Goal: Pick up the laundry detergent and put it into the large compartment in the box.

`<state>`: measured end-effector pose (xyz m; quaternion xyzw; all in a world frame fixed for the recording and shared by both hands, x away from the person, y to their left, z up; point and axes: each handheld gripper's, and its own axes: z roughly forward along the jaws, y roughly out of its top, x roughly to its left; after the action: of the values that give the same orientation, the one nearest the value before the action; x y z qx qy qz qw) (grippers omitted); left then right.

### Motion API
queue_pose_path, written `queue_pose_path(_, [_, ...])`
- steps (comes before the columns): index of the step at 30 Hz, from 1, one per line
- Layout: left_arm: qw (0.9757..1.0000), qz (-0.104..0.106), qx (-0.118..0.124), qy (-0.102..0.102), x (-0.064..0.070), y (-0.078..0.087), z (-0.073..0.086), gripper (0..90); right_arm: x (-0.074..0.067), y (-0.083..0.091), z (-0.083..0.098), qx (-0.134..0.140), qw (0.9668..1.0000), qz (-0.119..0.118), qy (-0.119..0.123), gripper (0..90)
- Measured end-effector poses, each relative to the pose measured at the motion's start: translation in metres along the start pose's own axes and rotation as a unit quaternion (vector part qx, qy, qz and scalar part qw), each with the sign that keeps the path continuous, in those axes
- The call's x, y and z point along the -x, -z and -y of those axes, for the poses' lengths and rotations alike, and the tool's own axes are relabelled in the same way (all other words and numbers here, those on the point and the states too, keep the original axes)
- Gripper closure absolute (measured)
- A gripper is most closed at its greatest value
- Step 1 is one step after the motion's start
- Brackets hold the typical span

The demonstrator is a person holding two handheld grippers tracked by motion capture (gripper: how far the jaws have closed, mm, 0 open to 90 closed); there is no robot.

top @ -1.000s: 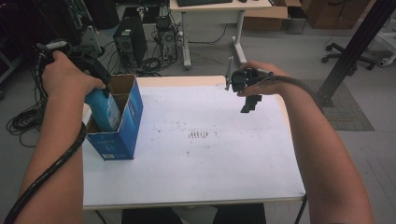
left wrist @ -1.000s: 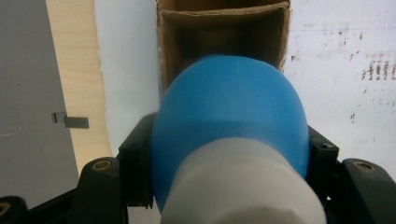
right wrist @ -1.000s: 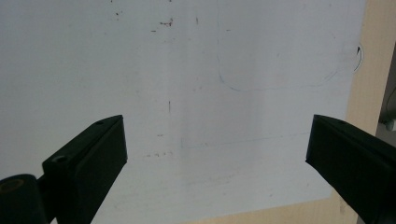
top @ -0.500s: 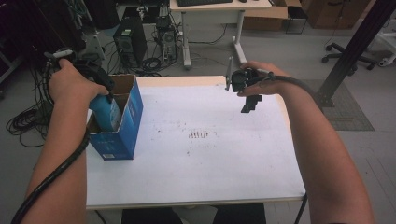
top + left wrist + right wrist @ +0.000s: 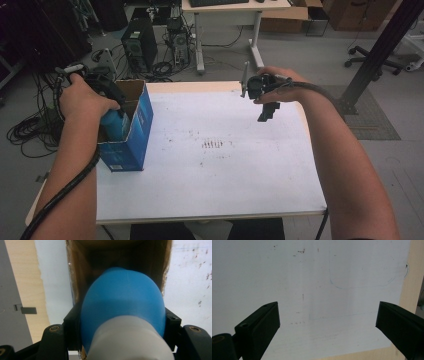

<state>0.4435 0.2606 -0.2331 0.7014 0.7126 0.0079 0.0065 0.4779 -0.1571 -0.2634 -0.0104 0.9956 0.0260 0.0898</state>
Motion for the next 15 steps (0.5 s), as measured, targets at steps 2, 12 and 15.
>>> queue_pose_path(2, [1.0, -0.001, -0.001, 0.001, 0.0, -0.004, 0.0, 37.5, 0.0, -0.001, 0.0, 0.0, 1.0, -0.001, -0.001, 4.7])
queue_pose_path(12, [1.0, 0.002, -0.003, -0.001, 0.0, -0.023, 0.0, 37.5, 0.0, -0.005, 0.0, 0.0, 1.0, -0.004, 0.0, 4.7])
queue_pose_path(15, [1.0, 0.002, -0.003, -0.002, -0.001, -0.027, 0.0, 37.5, 0.0, -0.005, 0.0, 0.0, 1.0, -0.003, 0.001, 4.7])
